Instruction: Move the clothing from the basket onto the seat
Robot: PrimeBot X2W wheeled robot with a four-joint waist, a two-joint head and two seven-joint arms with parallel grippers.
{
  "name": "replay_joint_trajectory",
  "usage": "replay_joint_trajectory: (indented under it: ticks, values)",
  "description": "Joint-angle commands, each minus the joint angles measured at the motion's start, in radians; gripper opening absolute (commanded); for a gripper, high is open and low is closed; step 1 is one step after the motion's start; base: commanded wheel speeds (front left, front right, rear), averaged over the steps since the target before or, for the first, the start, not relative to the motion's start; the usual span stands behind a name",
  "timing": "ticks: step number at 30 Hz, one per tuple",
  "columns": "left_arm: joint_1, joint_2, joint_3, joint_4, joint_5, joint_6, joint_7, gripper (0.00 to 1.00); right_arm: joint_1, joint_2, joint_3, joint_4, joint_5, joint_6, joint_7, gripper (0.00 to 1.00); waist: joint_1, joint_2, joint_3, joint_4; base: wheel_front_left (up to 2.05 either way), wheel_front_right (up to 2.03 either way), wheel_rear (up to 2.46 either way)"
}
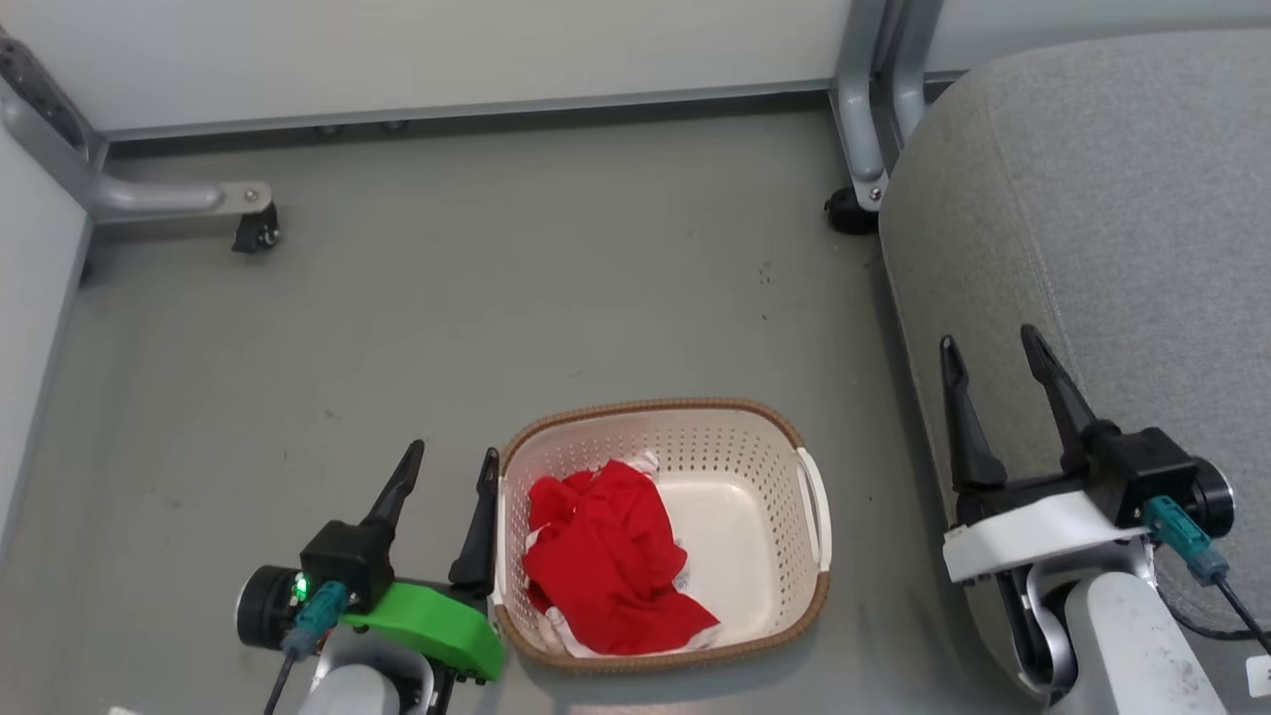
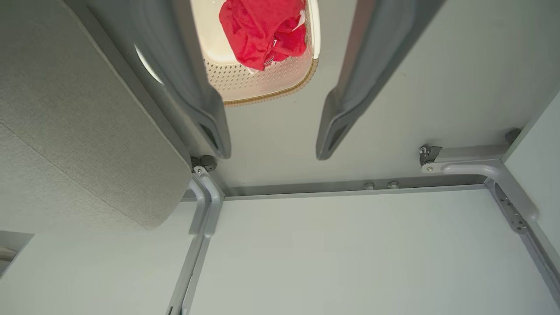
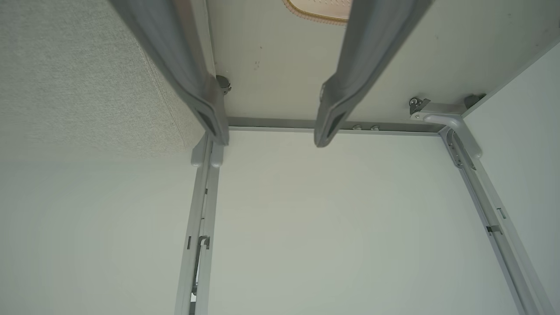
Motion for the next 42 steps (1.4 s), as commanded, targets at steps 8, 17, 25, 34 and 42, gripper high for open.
replay_joint_trajectory:
  ticks: [8, 17, 25, 34, 42]
  values:
    - [-0.146, 0.003, -0.147, 0.179, 0.050, 0.004, 0.000, 1.00, -0.103, -0.003, 0.017, -0.026, 0.011, 0.000, -0.005, 1.00, 0.0000, 0.0000, 0.231, -0.045, 0.00, 0.00, 0.00]
    - [-0.355, 0.004, -0.343, 0.438, 0.118, 0.007, 0.006, 1.00, -0.178, -0.002, 0.022, -0.064, 0.021, 0.000, -0.006, 1.00, 0.0000, 0.0000, 0.394, -0.070, 0.00, 0.00, 0.00]
    - [-0.533, 0.004, -0.443, 0.636, 0.126, 0.041, 0.039, 1.00, -0.230, -0.002, 0.039, -0.092, 0.039, 0.000, -0.006, 1.00, 0.0000, 0.0000, 0.512, -0.094, 0.00, 0.00, 0.00]
    - [-0.714, 0.012, -0.471, 0.822, 0.142, 0.070, 0.079, 1.00, -0.277, -0.002, 0.061, -0.116, 0.065, 0.000, -0.006, 1.00, 0.0000, 0.0000, 0.637, -0.133, 0.00, 0.00, 0.00]
    - [-0.800, 0.032, -0.515, 0.899, 0.180, 0.079, 0.124, 1.00, -0.295, -0.002, 0.077, -0.121, 0.099, 0.000, -0.006, 1.00, 0.0000, 0.0000, 0.692, -0.163, 0.00, 0.00, 0.00]
